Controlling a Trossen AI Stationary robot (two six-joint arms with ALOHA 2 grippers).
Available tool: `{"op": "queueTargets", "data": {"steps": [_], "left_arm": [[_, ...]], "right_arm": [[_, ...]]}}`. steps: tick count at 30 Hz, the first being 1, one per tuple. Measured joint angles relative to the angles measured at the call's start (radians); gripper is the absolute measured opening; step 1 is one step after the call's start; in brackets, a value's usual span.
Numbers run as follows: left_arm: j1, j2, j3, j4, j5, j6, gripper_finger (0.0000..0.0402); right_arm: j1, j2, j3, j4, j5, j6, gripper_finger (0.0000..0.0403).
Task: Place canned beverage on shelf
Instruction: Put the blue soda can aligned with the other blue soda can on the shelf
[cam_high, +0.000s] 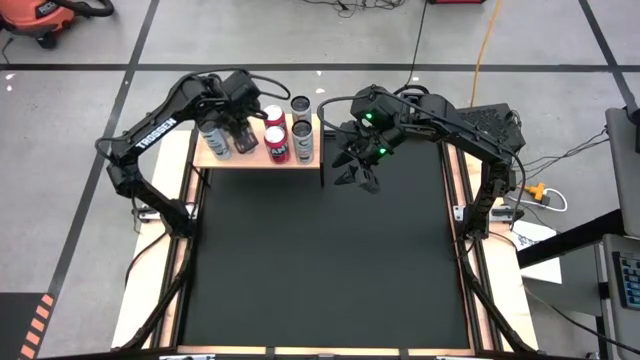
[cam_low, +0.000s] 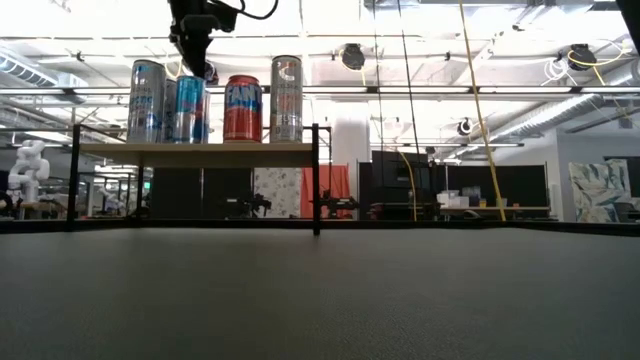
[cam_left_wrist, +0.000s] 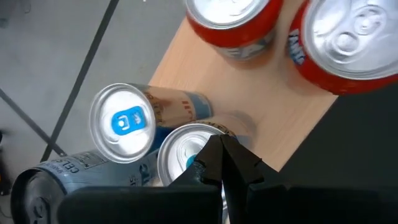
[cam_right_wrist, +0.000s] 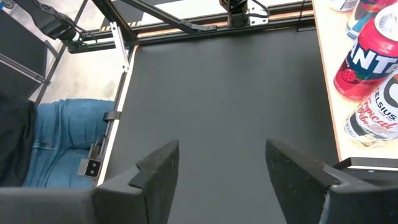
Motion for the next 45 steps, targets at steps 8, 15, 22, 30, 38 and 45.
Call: {"op": "queueTargets", "data": {"steps": [8, 15, 22, 30, 38, 45], "left_arm": [[-0.035, -0.002, 0.0, 0.005, 0.057, 0.0, 0.0002], [-0.041, -0.004, -0.001, -0.001, 0.055, 0.009, 0.0002], [-0.041, -0.005, -0.001, -0.009, 0.018, 0.018, 0.0002], [-0.04, -0.005, -0.003, -0.014, -0.056, 0.019, 0.0001], [-0.04, -0.005, -0.004, 0.019, -0.145, 0.019, 0.0001], [-0.04, -0.005, -0.004, 0.056, -0.127, 0.038, 0.0001]], "right_arm": [[0.0, 0.0, 0.0, 0.0, 0.0, 0.0, 0.0219], [0.0, 0.0, 0.0, 0.0, 0.0, 0.0, 0.0219], [0.0, 0.0, 0.0, 0.0, 0.0, 0.0, 0.0219], [0.0, 0.0, 0.0, 0.0, 0.0, 0.0, 0.0219], [0.0, 0.0, 0.0, 0.0, 0.0, 0.0, 0.0219], [0.0, 0.0, 0.0, 0.0, 0.0, 0.0, 0.0219]]}}
